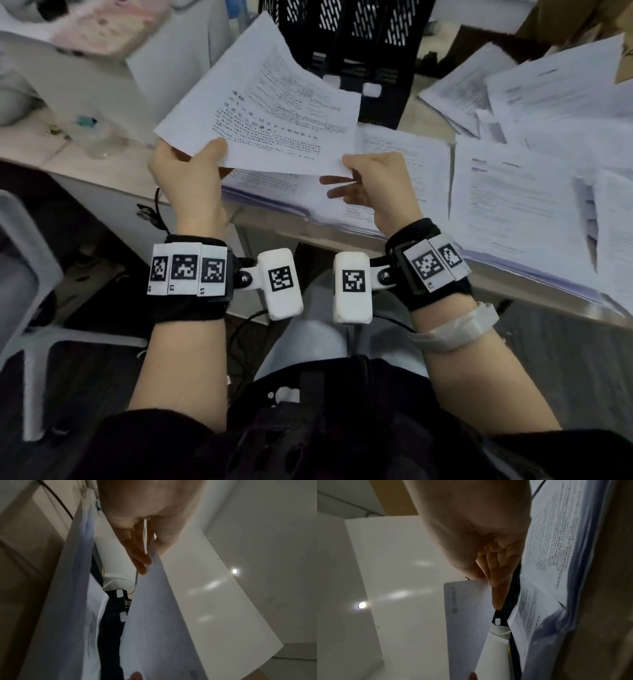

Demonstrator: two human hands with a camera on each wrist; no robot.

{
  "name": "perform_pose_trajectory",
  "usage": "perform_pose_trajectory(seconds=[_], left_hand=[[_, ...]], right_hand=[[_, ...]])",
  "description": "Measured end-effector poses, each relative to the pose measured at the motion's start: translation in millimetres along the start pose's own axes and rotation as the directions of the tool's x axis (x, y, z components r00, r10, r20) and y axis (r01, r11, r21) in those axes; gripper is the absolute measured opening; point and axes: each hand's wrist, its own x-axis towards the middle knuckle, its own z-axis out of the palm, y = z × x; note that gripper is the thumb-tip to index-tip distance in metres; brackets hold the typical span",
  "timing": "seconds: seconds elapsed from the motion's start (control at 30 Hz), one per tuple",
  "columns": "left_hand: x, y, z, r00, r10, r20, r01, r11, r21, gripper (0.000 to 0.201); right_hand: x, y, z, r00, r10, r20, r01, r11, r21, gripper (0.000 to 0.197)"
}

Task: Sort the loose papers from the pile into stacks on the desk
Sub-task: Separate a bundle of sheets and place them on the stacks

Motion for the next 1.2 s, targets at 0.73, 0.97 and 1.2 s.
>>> perform_pose_trajectory(seconds=[0.73, 0.97, 1.2], left_hand=[[16, -16, -11, 0.989, 0.135, -0.061, -0.096, 0.898, 0.429, 0.067], [-14, 5, 60, 0.958, 0.133, 0.254, -0.22, 0.909, 0.353, 0.032], [-59, 19, 148, 0.823, 0.046, 0.566, -0.253, 0.922, 0.293, 0.025]], right_hand=[[19, 19, 18, 0.994, -0.093, -0.062, 0.069, 0.948, -0.312, 0.03], [10, -14, -30, 0.986, -0.16, -0.054, 0.135, 0.94, -0.312, 0.02], [5, -48, -99, 0.964, -0.222, -0.147, 0.166, 0.934, -0.316, 0.025]])
